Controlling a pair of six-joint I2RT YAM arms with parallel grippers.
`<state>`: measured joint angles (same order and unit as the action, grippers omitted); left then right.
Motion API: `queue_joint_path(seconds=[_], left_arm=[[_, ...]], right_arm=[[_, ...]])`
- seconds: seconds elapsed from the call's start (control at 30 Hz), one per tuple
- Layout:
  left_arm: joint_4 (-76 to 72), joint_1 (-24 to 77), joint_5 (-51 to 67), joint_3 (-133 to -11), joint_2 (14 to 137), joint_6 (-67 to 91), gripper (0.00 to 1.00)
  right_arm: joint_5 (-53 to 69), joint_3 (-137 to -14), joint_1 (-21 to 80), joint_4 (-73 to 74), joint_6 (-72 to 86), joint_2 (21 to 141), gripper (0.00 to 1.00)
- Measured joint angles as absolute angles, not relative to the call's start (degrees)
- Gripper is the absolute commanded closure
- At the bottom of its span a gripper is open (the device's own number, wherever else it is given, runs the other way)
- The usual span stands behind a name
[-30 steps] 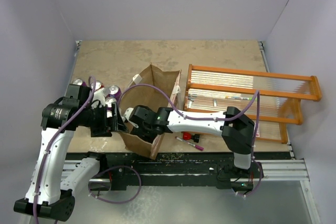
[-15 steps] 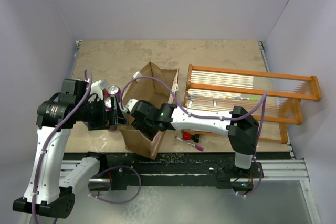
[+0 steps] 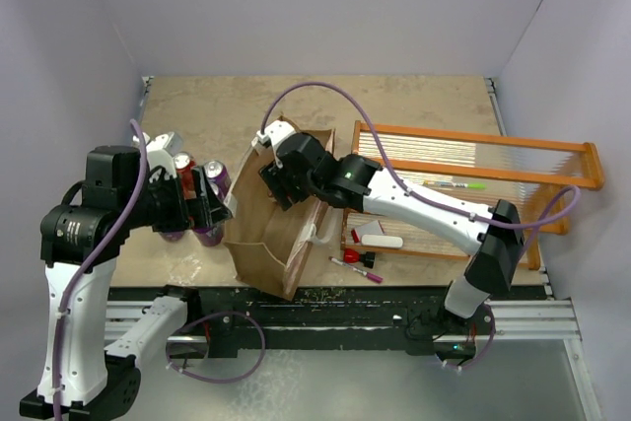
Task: Take the beverage out of the canvas bag
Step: Adjust the drink in the canvas bag.
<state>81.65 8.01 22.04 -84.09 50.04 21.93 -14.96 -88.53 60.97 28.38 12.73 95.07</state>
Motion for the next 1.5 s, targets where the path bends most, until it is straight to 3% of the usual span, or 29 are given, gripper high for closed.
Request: queue_joint_path(seconds=[0.4,0.93,1.1,1.3,1.5], left_arm=[[78.8,8.0,23.3,-84.2,52.1,21.9,0.01],[75.9,8.0,25.3,-84.2,52.8,23.4,0.01],[75.9,8.0,25.3,-84.2,52.9,23.5,0.01],[76.0,8.0,25.2,-84.9,53.3,23.6,0.01],[76.2,8.0,25.3,-85.8,53.8,23.6,0.01]], right_arm=[[-15.1,-97.4,60.4,32.6,13.5,100.0,1.00],[-17.5,-93.5,60.4,32.6,8.1,107.0,1.00],[-17.5,-92.3,60.4,30.7,7.9,109.8,0.79],[-17.5,-88.9,60.4,27.5,8.0,111.4,0.27],[-18.6,-88.9,60.4,25.2,7.4,111.4,0.04]])
